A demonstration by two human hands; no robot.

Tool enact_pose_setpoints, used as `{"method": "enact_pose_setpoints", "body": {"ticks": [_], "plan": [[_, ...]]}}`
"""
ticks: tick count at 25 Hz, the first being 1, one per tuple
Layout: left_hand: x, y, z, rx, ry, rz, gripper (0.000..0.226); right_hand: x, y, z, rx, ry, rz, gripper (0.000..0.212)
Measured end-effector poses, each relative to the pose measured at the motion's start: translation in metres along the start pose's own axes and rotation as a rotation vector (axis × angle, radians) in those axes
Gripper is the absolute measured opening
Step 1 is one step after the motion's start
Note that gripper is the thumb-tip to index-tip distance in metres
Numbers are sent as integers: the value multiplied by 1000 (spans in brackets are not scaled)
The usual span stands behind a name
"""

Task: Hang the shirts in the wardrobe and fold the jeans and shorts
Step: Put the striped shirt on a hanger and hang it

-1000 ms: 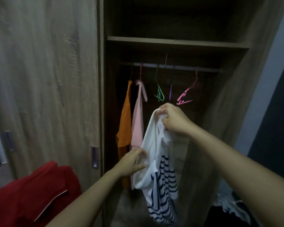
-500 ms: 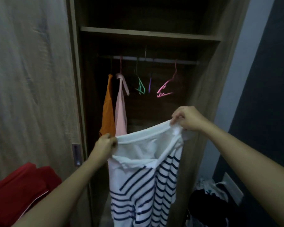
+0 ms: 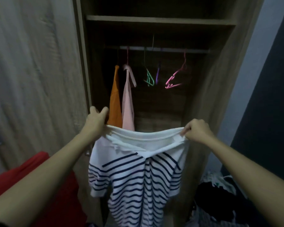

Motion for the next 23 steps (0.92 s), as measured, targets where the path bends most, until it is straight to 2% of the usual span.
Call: {"method": "enact_pose_setpoints", "body": {"ticks": [3, 7, 9, 11, 14, 18, 21, 23], "plan": [[4, 22, -8, 33, 31, -32, 29, 7, 0, 0, 77, -40, 34, 18], [-2, 23, -12, -40, -82, -306, 17, 16, -10, -8, 77, -7, -79, 14], [-2, 26, -22, -140, -80, -338, 19, 16, -13, -11, 120, -7, -62, 16], [-2, 29, -31, -345, -81, -349, 26, 16, -14, -16, 125, 13, -58, 29], [-5, 28, -36, -526, -132, -416, 39, 18, -18, -25, 118, 111, -145, 40], [0, 7, -41, -409, -129, -372, 50, 17, -28, -32, 84, 200, -235, 50], [5, -18, -41, -355, -59, -314, 45, 18, -40, -32, 109, 167, -269, 56], [8, -34, -39, -351, -38, -297, 47, 21, -45, -29, 135, 114, -232, 55]]}}
Point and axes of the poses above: each hand's wrist, its own x-axis towards the middle knuckle, its own y-axis out of the back of the hand, z = x × y, the point moved 2 cm from there along x, towards the middle knuckle, and after that the axes turned 5 degrees about -y, right-handed, at the moved point
